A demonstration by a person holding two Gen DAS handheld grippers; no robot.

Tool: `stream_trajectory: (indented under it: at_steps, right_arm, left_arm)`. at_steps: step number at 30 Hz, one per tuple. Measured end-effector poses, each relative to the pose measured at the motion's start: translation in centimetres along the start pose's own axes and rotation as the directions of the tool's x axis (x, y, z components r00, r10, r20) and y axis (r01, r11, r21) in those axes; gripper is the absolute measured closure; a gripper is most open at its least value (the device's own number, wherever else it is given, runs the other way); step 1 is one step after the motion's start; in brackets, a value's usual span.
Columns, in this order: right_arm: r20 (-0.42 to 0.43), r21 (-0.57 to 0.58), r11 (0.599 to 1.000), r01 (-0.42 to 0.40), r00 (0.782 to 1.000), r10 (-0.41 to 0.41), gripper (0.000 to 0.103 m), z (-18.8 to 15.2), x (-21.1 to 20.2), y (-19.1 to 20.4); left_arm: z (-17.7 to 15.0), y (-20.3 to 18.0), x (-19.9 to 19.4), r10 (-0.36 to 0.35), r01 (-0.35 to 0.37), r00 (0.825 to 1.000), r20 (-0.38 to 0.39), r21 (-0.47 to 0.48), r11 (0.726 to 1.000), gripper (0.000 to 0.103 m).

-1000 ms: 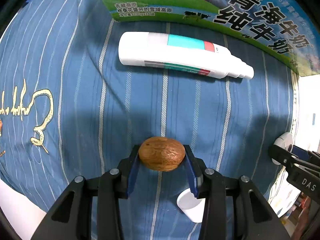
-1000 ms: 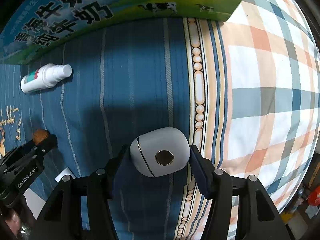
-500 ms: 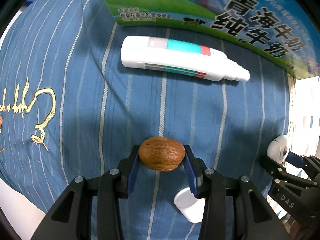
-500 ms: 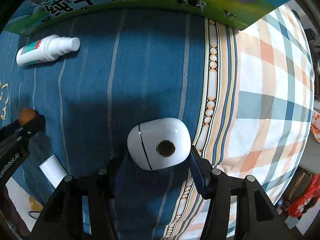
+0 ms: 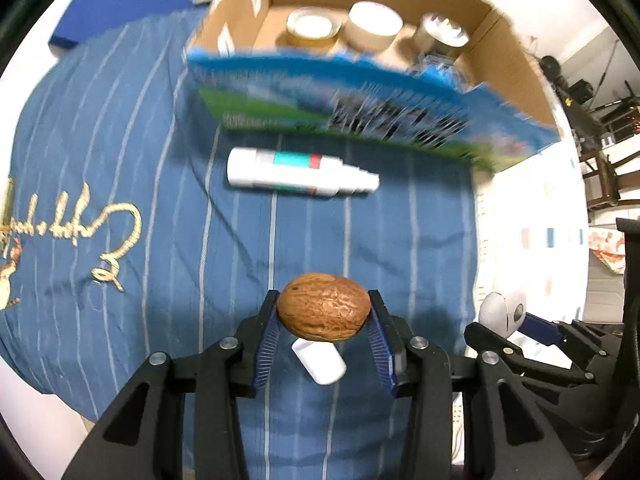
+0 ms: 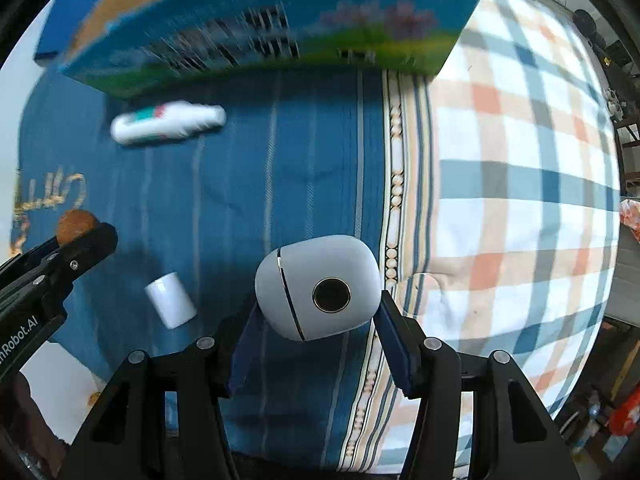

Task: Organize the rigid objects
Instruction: 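Carry the walnut and oval case into the box and open both tools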

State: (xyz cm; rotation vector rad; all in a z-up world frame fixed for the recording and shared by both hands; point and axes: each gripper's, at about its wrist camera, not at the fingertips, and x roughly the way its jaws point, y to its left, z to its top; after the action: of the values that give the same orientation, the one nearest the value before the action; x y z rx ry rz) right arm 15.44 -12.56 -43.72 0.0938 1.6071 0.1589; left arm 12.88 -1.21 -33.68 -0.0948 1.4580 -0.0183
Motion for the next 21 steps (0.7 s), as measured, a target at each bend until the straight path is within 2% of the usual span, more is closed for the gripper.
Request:
stream_trajectory:
  at_steps: [5,8,15,21]
  right_arm:
    - [0.092,0.005,0.999,-0.048,0.995,0.047,0.045,0.0,-4.8,-0.8]
    - [0.148,-0.003,0.998,-0.064,0.987,0.064,0.045,0.1,-9.2,-2.0]
    - [0.25,-0.023,0.995,-0.099,0.963,0.102,0.045,0.3,-16.3,-2.1]
    - [0.29,-0.039,0.99,-0.136,0.947,0.141,0.045,4.6,-18.7,-1.0]
  left_arm:
    - [0.1,-0.6,-5.2,-0.026,0.025,0.996,0.083,0.02,1.0,0.064]
    - [0.4,-1.4,-8.1,-0.037,0.033,0.991,0.13,0.031,0.999,0.064]
    - [2.6,-1.9,-12.3,-0.059,0.049,0.975,0.212,0.052,0.997,0.064]
    - [6.4,-2.1,-13.6,-0.087,0.074,0.966,0.245,0.059,0.995,0.064]
